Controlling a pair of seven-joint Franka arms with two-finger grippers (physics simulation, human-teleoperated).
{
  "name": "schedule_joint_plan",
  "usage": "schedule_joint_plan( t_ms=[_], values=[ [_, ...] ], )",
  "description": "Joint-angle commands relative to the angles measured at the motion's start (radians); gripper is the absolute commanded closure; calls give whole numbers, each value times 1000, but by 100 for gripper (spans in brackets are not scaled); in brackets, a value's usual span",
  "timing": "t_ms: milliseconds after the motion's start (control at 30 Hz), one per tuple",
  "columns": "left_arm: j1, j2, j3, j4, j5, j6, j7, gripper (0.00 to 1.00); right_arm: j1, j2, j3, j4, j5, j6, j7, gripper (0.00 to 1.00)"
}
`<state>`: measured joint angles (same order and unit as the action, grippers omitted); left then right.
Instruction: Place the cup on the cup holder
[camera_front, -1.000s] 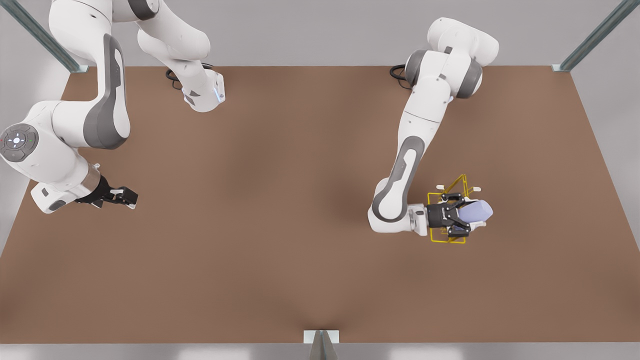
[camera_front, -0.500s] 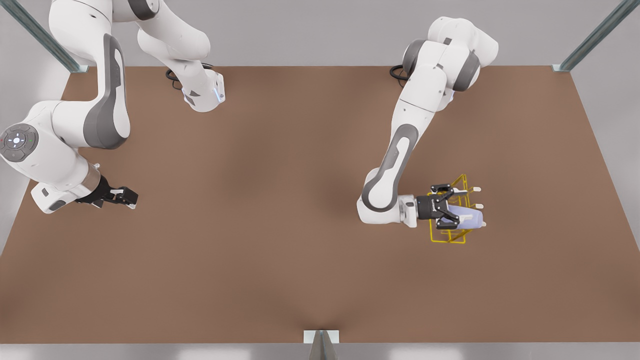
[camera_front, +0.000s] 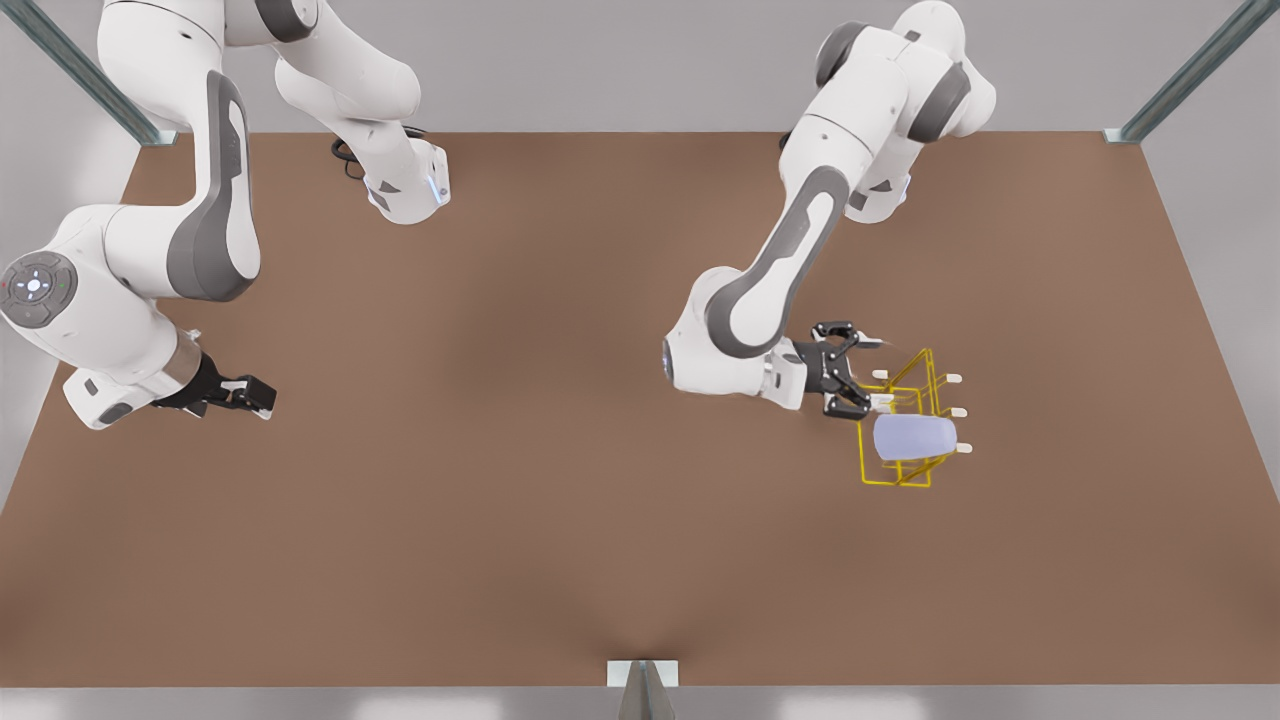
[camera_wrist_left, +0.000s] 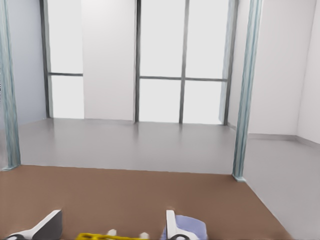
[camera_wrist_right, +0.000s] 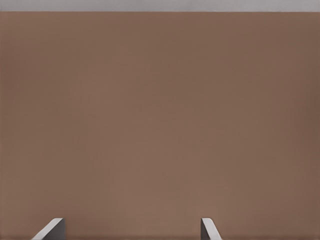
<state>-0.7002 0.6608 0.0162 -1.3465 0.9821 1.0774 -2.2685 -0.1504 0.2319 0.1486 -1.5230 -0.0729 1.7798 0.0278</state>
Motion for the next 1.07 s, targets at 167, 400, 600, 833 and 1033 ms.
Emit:
schedule_joint_plan(
  t_ms=[167, 400, 600, 833, 1033],
  values=[
    [24, -145, -25, 193, -605, 102, 793, 0, 0, 9, 0, 6, 2, 0, -8, 0],
    [316, -302, -16, 187, -893, 156, 1873, 0, 0, 12, 2, 6, 1, 1, 1, 0],
    [421, -306, -16, 181, -907, 208, 2236, 0, 0, 12, 0, 4, -2, 1, 1, 0],
    [648, -466, -117, -128, -1013, 575, 2364, 0, -3, 12, 0, 3, -2, 0, 0, 0],
    [648, -455, -117, -123, -1014, 569, 2359, 0, -6, 14, 0, 4, -2, 9, 0, 0]
  ],
)
